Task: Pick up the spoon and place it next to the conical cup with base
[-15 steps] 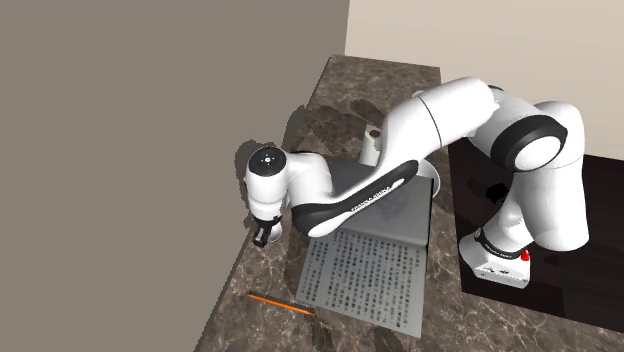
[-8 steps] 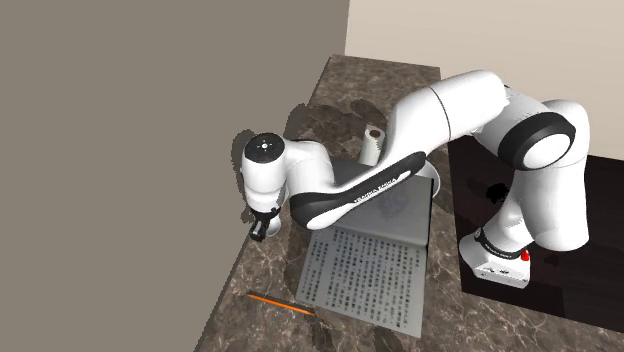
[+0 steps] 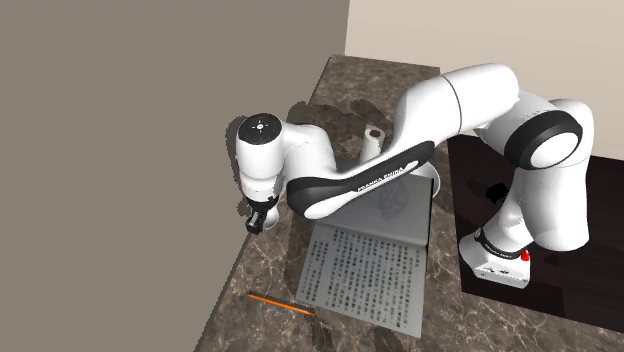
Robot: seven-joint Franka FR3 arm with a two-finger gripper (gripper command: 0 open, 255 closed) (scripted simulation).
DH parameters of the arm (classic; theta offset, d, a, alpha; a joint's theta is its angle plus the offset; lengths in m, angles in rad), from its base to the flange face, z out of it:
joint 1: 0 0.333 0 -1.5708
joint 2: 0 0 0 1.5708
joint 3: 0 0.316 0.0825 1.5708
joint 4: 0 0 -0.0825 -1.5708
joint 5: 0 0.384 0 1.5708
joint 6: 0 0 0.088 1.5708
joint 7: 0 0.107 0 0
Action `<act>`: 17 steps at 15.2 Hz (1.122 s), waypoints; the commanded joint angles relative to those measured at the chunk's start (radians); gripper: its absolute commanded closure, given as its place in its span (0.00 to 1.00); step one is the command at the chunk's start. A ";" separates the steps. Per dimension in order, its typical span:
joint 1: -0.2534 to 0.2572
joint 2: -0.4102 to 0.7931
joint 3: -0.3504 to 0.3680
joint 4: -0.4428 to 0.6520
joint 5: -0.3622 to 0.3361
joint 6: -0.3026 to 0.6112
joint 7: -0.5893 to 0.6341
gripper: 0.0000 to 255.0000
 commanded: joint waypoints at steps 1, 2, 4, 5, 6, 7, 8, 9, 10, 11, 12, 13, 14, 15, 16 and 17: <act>0.001 -0.008 0.003 0.013 0.004 -0.021 -0.003 1.00; 0.002 -0.010 0.003 0.023 0.006 -0.033 -0.005 1.00; 0.003 -0.014 0.005 0.045 0.009 -0.058 -0.009 1.00; 0.004 -0.015 0.006 0.057 0.010 -0.070 -0.012 1.00; 0.006 -0.016 0.006 0.069 0.012 -0.083 -0.014 1.00; 0.007 -0.017 0.007 0.081 0.013 -0.096 -0.016 1.00; 0.008 -0.017 0.008 0.094 0.014 -0.109 -0.018 1.00; 0.010 -0.017 0.008 0.107 0.015 -0.122 -0.020 1.00; 0.011 -0.017 0.009 0.121 0.016 -0.135 -0.022 1.00; 0.013 -0.017 0.009 0.135 0.016 -0.149 -0.024 1.00; 0.015 -0.016 0.009 0.150 0.017 -0.162 -0.026 1.00; 0.017 -0.015 0.010 0.165 0.017 -0.176 -0.028 1.00; 0.019 -0.014 0.010 0.181 0.017 -0.190 -0.030 1.00; 0.022 -0.012 0.010 0.197 0.017 -0.205 -0.032 1.00; 0.025 -0.010 0.010 0.214 0.017 -0.219 -0.034 1.00; 0.027 -0.007 0.010 0.232 0.017 -0.234 -0.036 1.00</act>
